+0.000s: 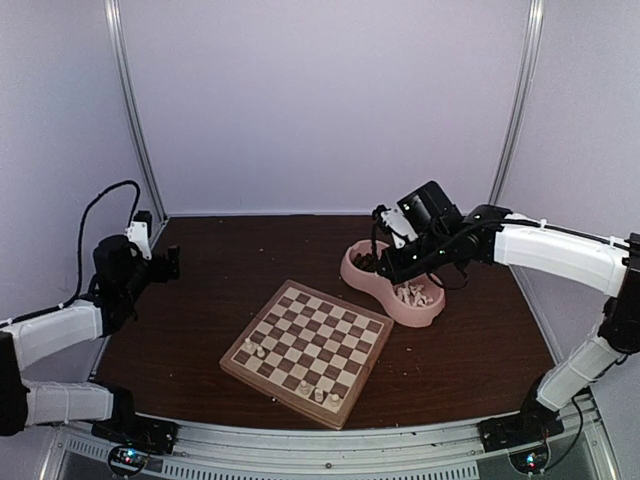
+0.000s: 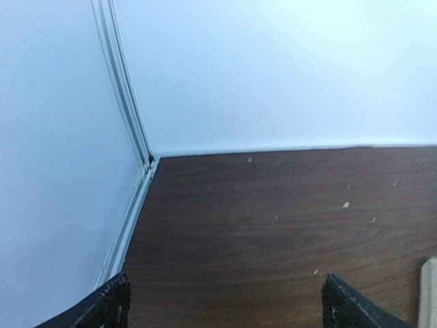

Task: Set up the chess pieces on the board
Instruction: Place the pawn on the chessboard.

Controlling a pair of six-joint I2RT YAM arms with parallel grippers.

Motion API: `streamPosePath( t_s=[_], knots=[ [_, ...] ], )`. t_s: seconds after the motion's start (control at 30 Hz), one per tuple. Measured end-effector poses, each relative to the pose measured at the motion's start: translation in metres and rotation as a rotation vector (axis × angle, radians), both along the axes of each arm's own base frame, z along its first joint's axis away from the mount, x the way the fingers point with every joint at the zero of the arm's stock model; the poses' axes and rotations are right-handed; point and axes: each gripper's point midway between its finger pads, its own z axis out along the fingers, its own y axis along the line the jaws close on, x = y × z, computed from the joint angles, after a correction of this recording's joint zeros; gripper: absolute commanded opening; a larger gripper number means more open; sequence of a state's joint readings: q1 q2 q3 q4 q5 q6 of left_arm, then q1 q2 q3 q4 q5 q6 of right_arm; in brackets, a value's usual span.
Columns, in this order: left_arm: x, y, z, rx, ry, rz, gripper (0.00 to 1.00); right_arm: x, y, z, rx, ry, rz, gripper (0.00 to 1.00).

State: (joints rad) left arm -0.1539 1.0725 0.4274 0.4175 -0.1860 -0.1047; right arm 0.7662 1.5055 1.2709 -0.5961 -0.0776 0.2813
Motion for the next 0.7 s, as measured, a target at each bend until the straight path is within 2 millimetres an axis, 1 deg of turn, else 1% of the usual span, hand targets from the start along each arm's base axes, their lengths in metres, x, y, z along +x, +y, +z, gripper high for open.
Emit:
streamPosePath(
  t_s=[0.07, 0.1, 0.13, 0.2, 0.27, 0.3, 0.37, 0.43, 0.5, 0.57, 0.63, 0.7],
  knots=[
    [-0.004, -0.006, 0.039, -0.061, -0.047, -0.013, 0.98, -0.004, 0.011, -0.009, -0.029, 0.006, 0.040, 0.00],
    [-0.010, -0.009, 0.059, -0.099, -0.087, -0.031, 0.98, -0.007, 0.015, -0.015, -0.044, 0.012, 0.058, 0.00],
    [-0.017, -0.013, 0.072, -0.128, -0.114, -0.051, 0.98, -0.009, 0.021, -0.021, -0.062, 0.016, 0.082, 0.00],
    [-0.028, -0.020, 0.078, -0.182, -0.117, -0.098, 0.98, -0.014, 0.030, -0.031, -0.094, 0.028, 0.120, 0.00],
    [-0.035, -0.030, 0.073, -0.232, -0.077, -0.148, 0.98, -0.020, 0.035, -0.040, -0.129, 0.034, 0.153, 0.00],
    [-0.037, -0.035, 0.064, -0.253, -0.035, -0.169, 0.98, -0.024, 0.038, -0.042, -0.151, 0.035, 0.174, 0.00],
    [-0.043, -0.040, 0.041, -0.282, 0.079, -0.181, 0.98, -0.034, 0.047, -0.042, -0.175, 0.023, 0.221, 0.00],
    [-0.052, -0.040, 0.027, -0.300, 0.150, -0.173, 0.98, -0.046, 0.054, -0.041, -0.193, 0.013, 0.269, 0.00],
    [-0.063, -0.040, 0.027, -0.319, 0.157, -0.174, 0.98, -0.054, 0.057, -0.043, -0.211, 0.014, 0.304, 0.00],
    [-0.075, -0.038, 0.033, -0.338, 0.114, -0.178, 0.98, -0.065, 0.058, -0.048, -0.241, 0.023, 0.344, 0.00],
    [-0.083, -0.036, 0.034, -0.349, 0.084, -0.182, 0.98, -0.071, 0.059, -0.053, -0.267, 0.029, 0.374, 0.00],
    [-0.086, -0.037, 0.027, -0.353, 0.087, -0.185, 0.98, -0.079, 0.059, -0.059, -0.289, 0.035, 0.404, 0.00]
  ],
)
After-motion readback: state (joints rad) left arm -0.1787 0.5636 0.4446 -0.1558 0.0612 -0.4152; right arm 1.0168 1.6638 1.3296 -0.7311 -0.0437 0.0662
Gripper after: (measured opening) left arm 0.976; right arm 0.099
